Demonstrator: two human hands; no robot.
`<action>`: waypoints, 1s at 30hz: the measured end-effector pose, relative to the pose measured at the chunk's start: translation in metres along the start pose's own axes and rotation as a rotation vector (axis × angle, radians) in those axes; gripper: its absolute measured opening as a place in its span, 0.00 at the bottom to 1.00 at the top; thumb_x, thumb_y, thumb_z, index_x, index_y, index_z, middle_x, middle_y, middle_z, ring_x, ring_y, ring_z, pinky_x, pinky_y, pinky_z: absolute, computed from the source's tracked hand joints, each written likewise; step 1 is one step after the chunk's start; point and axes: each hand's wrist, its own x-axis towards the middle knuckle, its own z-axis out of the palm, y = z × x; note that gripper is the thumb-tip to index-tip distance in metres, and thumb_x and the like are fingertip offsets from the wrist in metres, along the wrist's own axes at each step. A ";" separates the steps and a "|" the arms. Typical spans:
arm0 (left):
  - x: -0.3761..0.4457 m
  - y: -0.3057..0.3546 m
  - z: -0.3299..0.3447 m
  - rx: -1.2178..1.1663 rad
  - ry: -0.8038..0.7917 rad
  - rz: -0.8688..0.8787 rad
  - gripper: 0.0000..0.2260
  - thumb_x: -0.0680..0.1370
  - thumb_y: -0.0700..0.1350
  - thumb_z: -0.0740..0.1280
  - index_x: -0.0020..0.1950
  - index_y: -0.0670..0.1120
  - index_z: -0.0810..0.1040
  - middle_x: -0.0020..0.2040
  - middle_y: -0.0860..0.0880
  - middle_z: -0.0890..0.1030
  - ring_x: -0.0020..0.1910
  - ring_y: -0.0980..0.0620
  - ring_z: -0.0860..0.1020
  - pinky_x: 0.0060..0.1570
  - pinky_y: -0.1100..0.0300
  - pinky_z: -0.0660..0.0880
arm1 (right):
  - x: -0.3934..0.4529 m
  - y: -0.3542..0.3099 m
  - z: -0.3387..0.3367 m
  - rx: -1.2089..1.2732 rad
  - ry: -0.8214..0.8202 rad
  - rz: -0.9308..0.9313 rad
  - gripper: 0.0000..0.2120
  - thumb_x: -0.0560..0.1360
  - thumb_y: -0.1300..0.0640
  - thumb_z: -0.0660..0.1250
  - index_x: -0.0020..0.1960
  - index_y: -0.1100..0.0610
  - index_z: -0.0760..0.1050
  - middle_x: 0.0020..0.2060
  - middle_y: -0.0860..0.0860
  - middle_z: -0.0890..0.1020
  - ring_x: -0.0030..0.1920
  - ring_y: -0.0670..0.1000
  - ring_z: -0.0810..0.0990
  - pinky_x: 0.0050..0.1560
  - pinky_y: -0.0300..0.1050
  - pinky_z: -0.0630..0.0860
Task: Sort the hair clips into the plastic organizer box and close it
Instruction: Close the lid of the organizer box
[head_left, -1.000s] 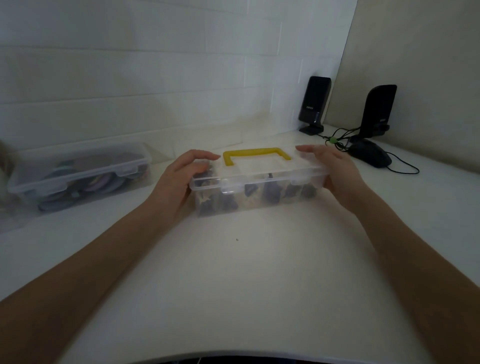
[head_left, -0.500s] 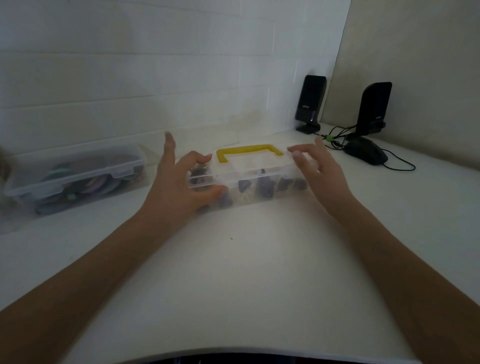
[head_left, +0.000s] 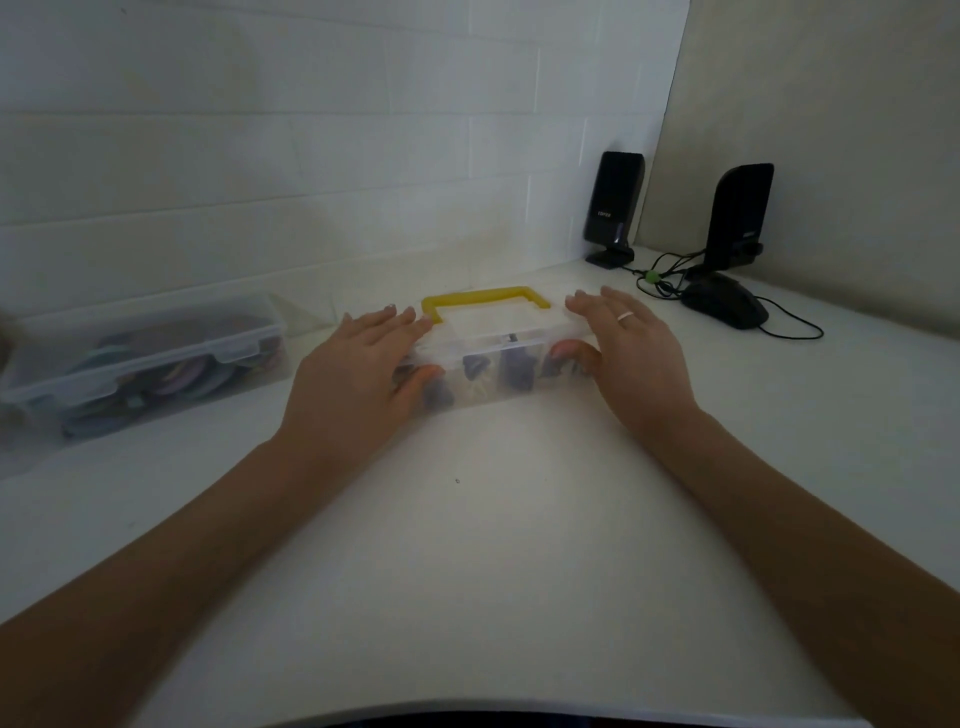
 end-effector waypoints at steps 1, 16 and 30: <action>0.000 0.001 0.001 0.041 0.011 0.013 0.25 0.75 0.57 0.56 0.63 0.44 0.78 0.62 0.43 0.79 0.62 0.43 0.77 0.65 0.44 0.70 | -0.001 0.001 0.003 -0.035 -0.015 -0.017 0.20 0.72 0.52 0.64 0.58 0.64 0.77 0.54 0.61 0.82 0.59 0.65 0.77 0.54 0.60 0.76; 0.001 0.003 0.015 0.456 0.154 0.148 0.25 0.69 0.53 0.67 0.59 0.38 0.79 0.56 0.37 0.82 0.55 0.40 0.81 0.62 0.47 0.72 | 0.002 -0.011 0.028 0.125 -0.121 -0.030 0.24 0.79 0.46 0.52 0.70 0.55 0.64 0.70 0.55 0.67 0.73 0.55 0.58 0.73 0.55 0.57; 0.050 -0.038 0.039 0.829 -0.059 -0.087 0.34 0.54 0.54 0.76 0.53 0.45 0.64 0.44 0.37 0.83 0.41 0.38 0.83 0.41 0.51 0.79 | 0.063 -0.060 0.105 0.062 -0.119 0.023 0.26 0.75 0.47 0.56 0.61 0.68 0.70 0.59 0.68 0.75 0.63 0.69 0.70 0.62 0.61 0.71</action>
